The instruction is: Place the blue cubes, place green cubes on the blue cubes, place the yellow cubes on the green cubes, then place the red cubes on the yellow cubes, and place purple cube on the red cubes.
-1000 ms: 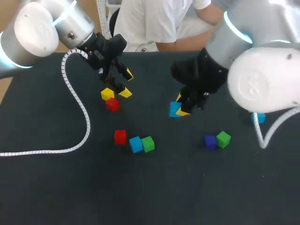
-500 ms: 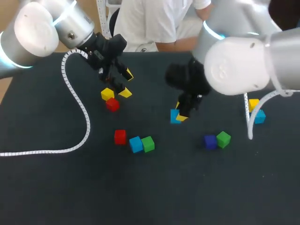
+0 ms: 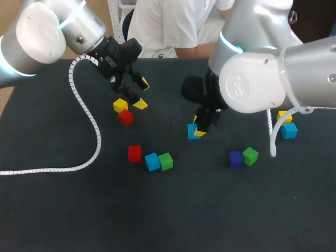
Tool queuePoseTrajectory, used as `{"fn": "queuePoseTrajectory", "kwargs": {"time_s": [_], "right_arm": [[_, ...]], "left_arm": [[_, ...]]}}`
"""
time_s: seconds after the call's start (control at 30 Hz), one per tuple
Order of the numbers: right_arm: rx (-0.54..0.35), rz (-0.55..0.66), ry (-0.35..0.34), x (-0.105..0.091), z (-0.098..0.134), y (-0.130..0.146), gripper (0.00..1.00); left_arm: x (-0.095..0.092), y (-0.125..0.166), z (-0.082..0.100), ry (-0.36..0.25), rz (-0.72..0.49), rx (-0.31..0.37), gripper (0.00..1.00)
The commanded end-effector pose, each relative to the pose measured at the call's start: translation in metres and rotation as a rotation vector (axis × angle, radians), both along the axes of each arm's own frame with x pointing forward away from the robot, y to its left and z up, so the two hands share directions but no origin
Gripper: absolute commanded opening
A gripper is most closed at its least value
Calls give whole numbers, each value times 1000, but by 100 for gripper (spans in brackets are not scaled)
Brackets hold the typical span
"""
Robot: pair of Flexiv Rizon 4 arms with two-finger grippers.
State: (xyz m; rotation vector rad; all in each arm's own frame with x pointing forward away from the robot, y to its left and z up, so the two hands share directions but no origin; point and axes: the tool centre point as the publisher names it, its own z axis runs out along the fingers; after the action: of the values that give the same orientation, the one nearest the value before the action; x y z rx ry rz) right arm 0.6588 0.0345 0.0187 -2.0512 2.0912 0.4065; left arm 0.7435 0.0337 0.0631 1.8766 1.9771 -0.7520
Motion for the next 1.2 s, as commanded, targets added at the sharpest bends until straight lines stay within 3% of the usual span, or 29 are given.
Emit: {"fn": "queuePoseTrajectory", "kwargs": {"time_s": [0.03, 0.37, 0.9, 1.2], "right_arm": [[30, 11, 4, 7, -7, 0, 0], [74, 24, -11, 12, 7, 2, 0], [56, 33, -13, 11, 7, 6, 0], [19, 36, 16, 16, -8, 16, 0]], "left_arm": [[3, 0, 0, 5, -6, 1, 100], [3, 0, 0, 5, -6, 1, 100], [3, 0, 0, 5, -6, 1, 100], [3, 0, 0, 5, -6, 1, 100]]}}
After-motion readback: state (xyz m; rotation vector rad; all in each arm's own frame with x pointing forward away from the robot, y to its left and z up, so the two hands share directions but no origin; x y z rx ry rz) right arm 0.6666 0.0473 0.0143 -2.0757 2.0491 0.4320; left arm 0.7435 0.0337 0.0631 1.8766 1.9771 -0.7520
